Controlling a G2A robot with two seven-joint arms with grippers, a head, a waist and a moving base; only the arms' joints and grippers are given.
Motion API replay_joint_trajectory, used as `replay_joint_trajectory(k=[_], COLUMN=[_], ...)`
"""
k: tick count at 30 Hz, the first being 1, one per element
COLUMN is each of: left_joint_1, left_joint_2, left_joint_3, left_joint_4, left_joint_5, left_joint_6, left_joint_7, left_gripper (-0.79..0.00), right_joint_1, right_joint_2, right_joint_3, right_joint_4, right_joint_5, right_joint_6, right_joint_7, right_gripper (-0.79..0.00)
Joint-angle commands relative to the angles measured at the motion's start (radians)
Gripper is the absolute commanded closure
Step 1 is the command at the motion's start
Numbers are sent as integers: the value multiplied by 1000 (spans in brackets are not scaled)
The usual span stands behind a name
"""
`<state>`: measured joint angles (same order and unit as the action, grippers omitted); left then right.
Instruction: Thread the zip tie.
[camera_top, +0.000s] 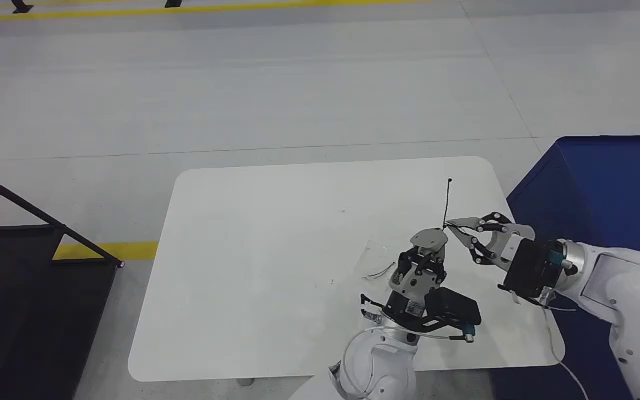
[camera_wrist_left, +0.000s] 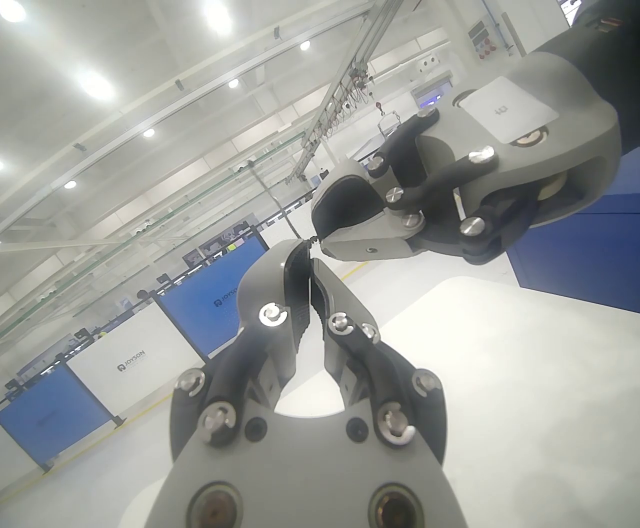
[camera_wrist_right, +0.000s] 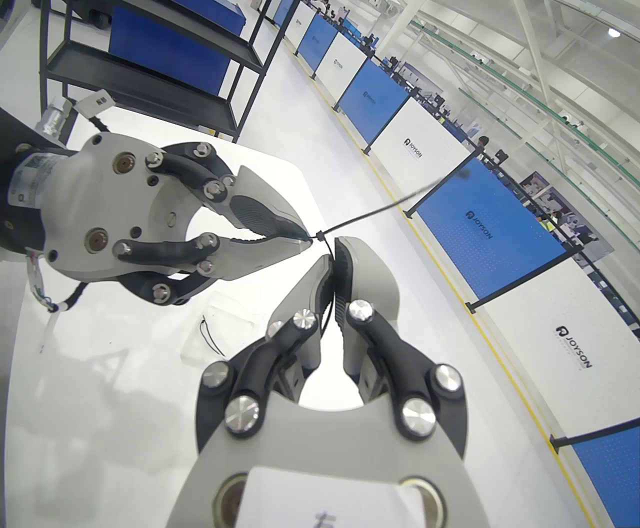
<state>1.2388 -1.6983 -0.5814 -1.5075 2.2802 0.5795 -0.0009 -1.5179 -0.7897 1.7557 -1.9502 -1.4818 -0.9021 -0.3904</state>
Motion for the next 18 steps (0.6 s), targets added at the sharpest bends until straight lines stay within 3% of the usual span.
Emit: replay_joint_trajectory(k=[1,18], left_joint_1=[-1,6], left_joint_2=[0,9], left_joint_3=[2,21], left_joint_4=[0,14], left_joint_5=[-1,38], left_joint_6=[-1,-89], left_joint_7=[1,0], left_gripper=[0,0], right_joint_1=[0,1], right_joint_2=[0,-6], right_joint_3=[-1,0], right_joint_4=[0,11], right_joint_5=[-4,-17], right_joint_6=[2,75], right_joint_7=[-3,0], right_gripper=[0,0])
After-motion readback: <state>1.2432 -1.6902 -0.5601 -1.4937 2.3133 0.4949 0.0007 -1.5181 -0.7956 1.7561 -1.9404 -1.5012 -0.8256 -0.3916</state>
